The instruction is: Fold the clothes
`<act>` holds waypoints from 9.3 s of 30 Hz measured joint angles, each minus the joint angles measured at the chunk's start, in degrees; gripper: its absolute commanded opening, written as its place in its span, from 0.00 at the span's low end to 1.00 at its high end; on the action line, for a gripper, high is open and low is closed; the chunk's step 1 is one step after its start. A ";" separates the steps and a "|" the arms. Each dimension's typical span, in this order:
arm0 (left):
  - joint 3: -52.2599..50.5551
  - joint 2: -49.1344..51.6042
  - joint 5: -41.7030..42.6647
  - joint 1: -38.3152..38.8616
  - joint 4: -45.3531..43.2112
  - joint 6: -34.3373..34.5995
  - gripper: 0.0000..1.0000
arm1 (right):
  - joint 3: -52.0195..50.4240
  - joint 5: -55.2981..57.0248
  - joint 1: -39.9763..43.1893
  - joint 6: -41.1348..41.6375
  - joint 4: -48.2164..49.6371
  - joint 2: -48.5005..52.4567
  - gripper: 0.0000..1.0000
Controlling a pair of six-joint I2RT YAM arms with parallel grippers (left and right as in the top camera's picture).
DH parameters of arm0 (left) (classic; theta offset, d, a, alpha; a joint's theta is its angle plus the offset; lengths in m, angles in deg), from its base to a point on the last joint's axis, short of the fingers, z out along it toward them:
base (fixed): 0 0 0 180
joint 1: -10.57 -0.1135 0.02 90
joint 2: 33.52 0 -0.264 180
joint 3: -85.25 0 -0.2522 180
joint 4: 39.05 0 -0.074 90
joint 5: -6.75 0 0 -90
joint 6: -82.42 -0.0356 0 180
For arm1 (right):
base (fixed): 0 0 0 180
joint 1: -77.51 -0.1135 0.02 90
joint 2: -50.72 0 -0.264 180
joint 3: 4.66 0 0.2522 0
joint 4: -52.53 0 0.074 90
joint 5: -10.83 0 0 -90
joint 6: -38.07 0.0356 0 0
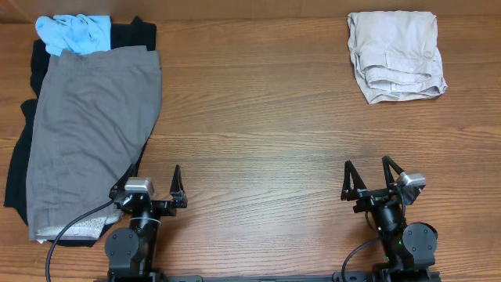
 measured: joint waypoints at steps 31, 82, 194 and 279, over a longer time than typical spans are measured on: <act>0.00 0.02 -0.02 0.00 0.00 0.00 1.00 | 0.00 -0.02 0.00 0.00 0.00 0.00 1.00; 0.00 0.02 -0.02 0.00 0.00 0.00 1.00 | 0.00 -0.02 0.00 0.00 -0.02 0.00 1.00; 67.67 98.18 8.96 -46.21 23.50 -12.74 1.00 | 63.91 -19.58 -0.28 -5.77 -38.03 86.01 1.00; 86.86 84.78 16.22 22.21 31.95 1.70 1.00 | 108.76 -18.84 22.80 -6.71 -74.62 86.33 1.00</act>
